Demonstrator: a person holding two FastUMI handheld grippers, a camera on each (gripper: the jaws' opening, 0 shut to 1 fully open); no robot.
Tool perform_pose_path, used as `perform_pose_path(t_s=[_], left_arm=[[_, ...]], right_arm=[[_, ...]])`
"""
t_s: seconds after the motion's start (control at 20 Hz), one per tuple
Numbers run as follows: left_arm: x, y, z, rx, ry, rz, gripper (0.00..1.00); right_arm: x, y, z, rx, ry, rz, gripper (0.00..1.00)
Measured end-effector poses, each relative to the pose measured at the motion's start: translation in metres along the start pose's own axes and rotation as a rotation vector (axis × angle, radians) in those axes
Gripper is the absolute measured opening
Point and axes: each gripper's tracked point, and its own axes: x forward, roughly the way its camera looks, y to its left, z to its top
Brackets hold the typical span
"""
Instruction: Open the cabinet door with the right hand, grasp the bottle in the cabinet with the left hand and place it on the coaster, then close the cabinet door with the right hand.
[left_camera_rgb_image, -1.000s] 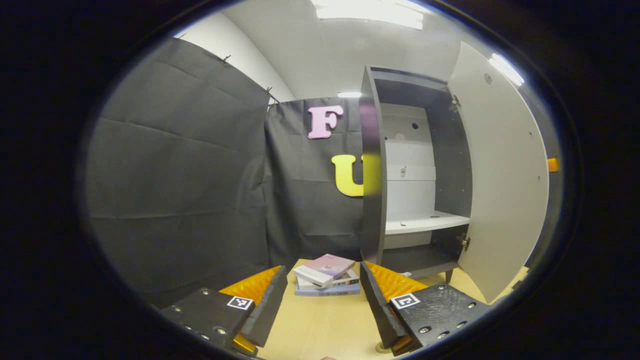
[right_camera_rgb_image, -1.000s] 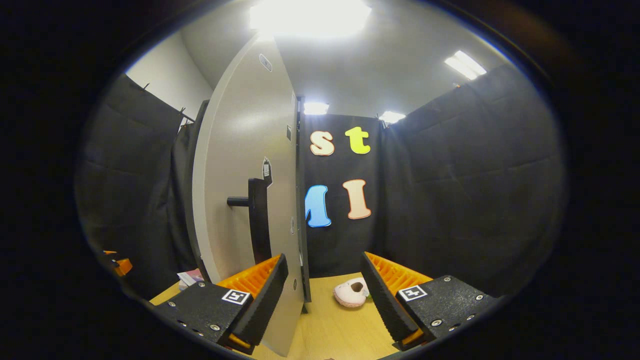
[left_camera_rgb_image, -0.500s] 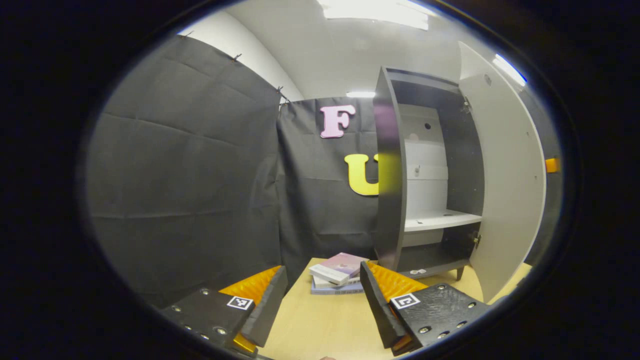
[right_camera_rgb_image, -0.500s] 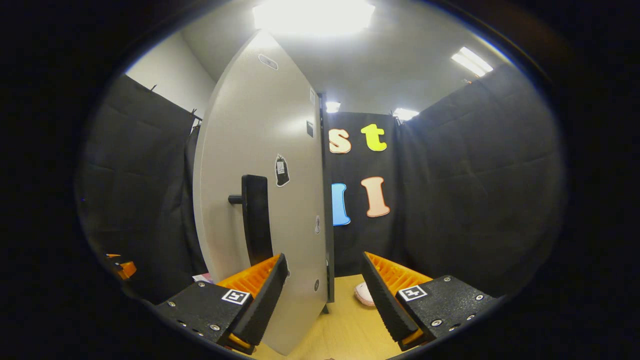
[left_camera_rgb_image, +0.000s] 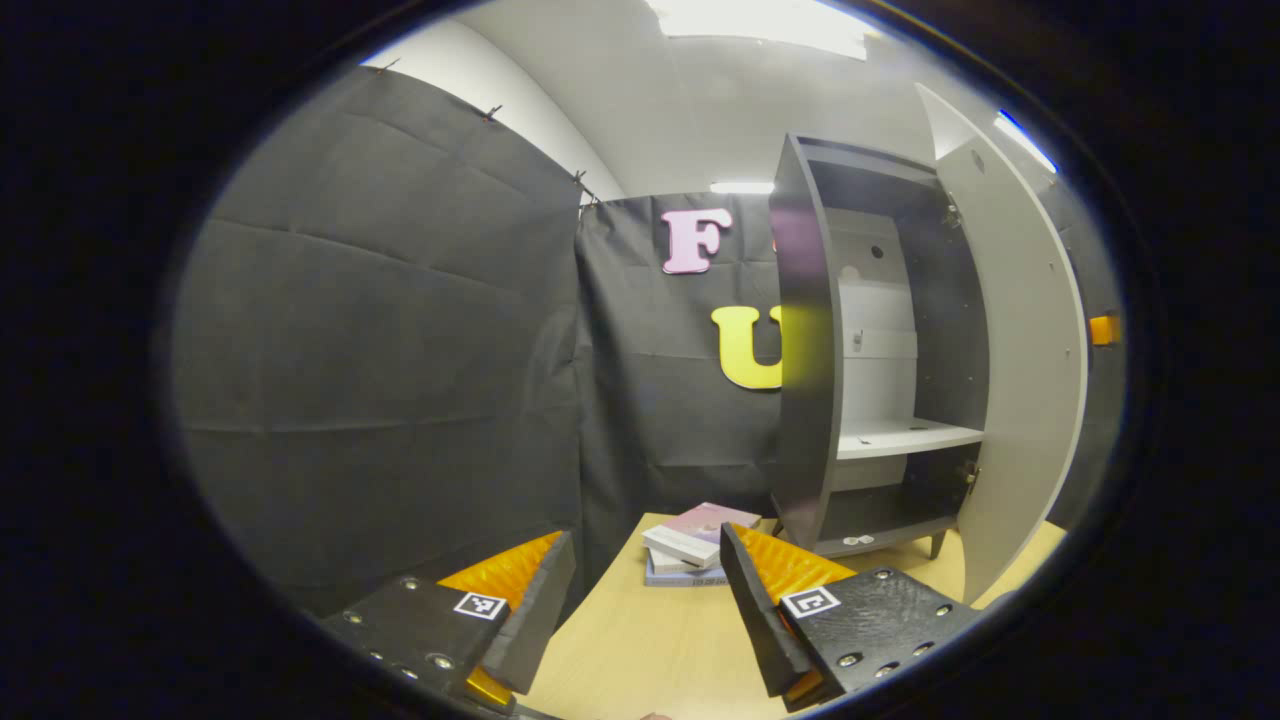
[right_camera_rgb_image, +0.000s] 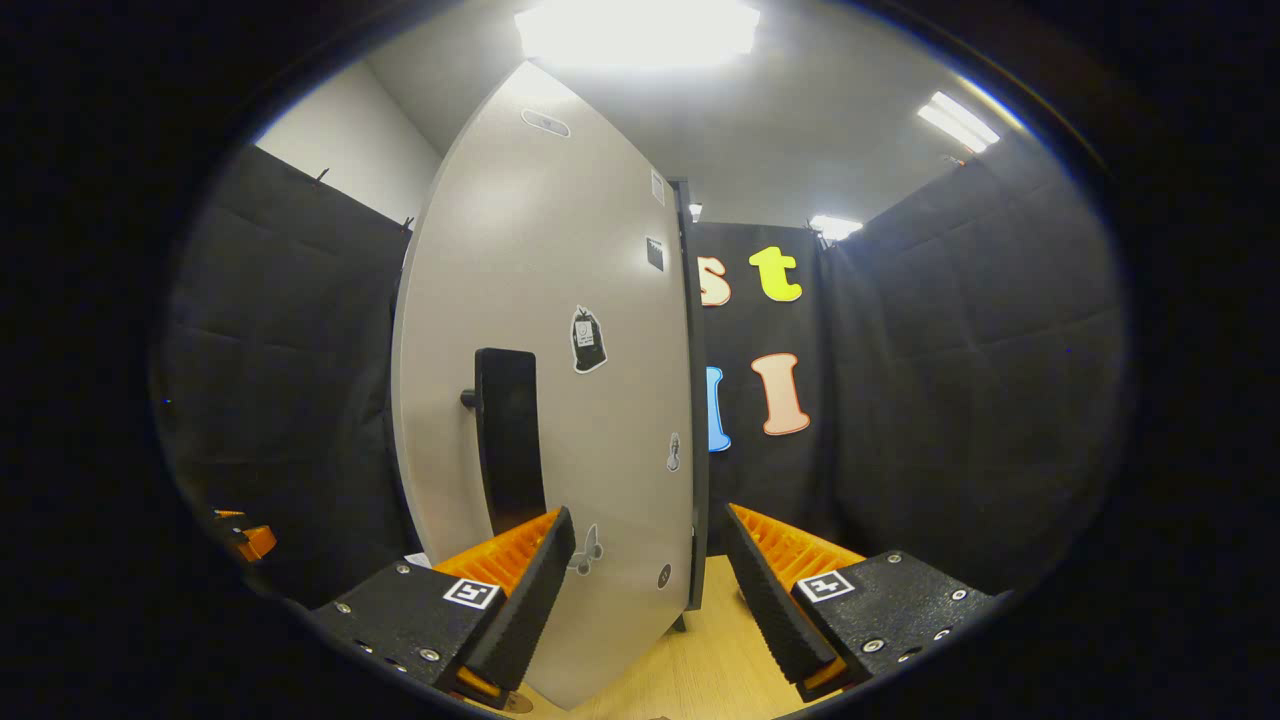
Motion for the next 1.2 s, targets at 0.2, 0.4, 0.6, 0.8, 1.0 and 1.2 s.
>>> perform_pose_path(t_s=[0.2,0.4,0.6,0.8,1.0,1.2], left_arm=[[0.001,0.010,-0.008,-0.006,0.012,0.027,0.87],[-0.008,0.023,-0.008,-0.006,0.012,0.048,0.87],[-0.015,0.035,-0.008,0.006,0.013,0.075,0.84],[-0.027,0.050,-0.006,0.015,0.010,0.105,0.87],[-0.040,0.068,-0.005,0.027,0.012,0.141,0.87],[-0.049,0.078,0.000,0.032,0.008,0.163,0.87]], right_arm=[[0.005,0.009,-0.002,0.012,-0.002,0.025,0.92],[0.009,0.016,-0.003,0.025,-0.001,0.049,0.93],[0.017,0.025,-0.005,0.034,-0.003,0.075,0.93],[0.023,0.042,-0.007,0.042,-0.005,0.116,0.93],[0.031,0.066,-0.008,0.047,-0.007,0.174,0.94],[0.035,0.074,-0.011,0.043,-0.008,0.199,0.94]])
